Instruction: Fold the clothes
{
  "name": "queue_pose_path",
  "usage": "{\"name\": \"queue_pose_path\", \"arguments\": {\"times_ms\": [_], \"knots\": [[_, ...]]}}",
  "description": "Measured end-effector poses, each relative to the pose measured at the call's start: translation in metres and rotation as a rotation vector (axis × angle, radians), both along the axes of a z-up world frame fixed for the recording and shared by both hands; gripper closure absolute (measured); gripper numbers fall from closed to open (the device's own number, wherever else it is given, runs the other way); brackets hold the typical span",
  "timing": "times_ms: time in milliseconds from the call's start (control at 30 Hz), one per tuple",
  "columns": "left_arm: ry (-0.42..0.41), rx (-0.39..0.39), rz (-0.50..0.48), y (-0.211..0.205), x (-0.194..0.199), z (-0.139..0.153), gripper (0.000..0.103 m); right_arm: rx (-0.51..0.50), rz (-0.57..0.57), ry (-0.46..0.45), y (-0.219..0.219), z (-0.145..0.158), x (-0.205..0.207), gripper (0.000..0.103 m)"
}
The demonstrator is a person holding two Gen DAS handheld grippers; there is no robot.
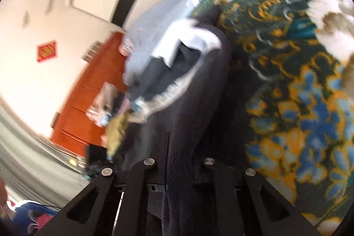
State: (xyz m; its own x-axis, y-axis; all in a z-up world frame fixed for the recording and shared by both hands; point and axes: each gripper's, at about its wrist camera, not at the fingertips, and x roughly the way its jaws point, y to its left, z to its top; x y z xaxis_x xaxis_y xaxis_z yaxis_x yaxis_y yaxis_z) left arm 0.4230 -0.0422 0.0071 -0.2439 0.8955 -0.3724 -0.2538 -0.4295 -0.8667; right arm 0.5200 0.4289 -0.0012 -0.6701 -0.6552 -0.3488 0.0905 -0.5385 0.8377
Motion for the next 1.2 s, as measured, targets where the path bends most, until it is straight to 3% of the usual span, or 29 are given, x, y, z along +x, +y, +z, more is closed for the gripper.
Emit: {"name": "queue_pose_path", "arguments": {"times_ms": [67, 233, 433, 533, 600, 700, 800, 867, 933, 1000, 1033, 1133, 1200], "knots": [[0.048, 0.038, 0.021, -0.008, -0.004, 0.017, 0.091, -0.081, -0.022, 0.074, 0.006, 0.010, -0.003, 0.091], [0.076, 0.159, 0.064, -0.034, -0.027, 0.041, 0.091, -0.224, -0.045, 0.208, 0.009, 0.035, -0.021, 0.091], [0.083, 0.248, 0.109, -0.053, -0.096, 0.069, 0.091, -0.351, -0.102, 0.269, 0.017, 0.065, -0.076, 0.091], [0.064, 0.250, 0.133, -0.045, -0.147, 0.081, 0.091, -0.382, -0.128, 0.232, 0.024, 0.078, -0.122, 0.091], [0.008, 0.259, 0.154, -0.035, -0.184, 0.078, 0.091, -0.404, -0.154, 0.188, 0.030, 0.083, -0.154, 0.091], [-0.150, 0.292, 0.192, -0.033, -0.227, 0.050, 0.091, -0.468, -0.219, 0.062, 0.042, 0.072, -0.199, 0.090], [-0.283, 0.273, 0.234, -0.030, -0.252, 0.018, 0.088, -0.534, -0.292, -0.082, 0.050, 0.041, -0.230, 0.088], [-0.358, 0.297, 0.253, -0.030, -0.260, -0.003, 0.078, -0.524, -0.330, -0.156, 0.055, 0.024, -0.239, 0.088], [-0.420, 0.365, 0.277, -0.032, -0.263, -0.019, 0.056, -0.522, -0.359, -0.223, 0.059, 0.009, -0.244, 0.087], [-0.457, 0.434, 0.302, -0.034, -0.266, -0.028, 0.047, -0.545, -0.369, -0.242, 0.063, 0.000, -0.242, 0.086], [-0.463, 0.457, 0.309, -0.034, -0.267, -0.028, 0.043, -0.560, -0.382, -0.233, 0.067, 0.001, -0.237, 0.086], [-0.452, 0.463, 0.305, -0.030, -0.272, -0.018, 0.038, -0.601, -0.417, -0.206, 0.079, 0.004, -0.225, 0.064], [-0.433, 0.464, 0.304, -0.028, -0.274, -0.009, 0.034, -0.569, -0.410, -0.206, 0.082, 0.011, -0.222, 0.063]]}}
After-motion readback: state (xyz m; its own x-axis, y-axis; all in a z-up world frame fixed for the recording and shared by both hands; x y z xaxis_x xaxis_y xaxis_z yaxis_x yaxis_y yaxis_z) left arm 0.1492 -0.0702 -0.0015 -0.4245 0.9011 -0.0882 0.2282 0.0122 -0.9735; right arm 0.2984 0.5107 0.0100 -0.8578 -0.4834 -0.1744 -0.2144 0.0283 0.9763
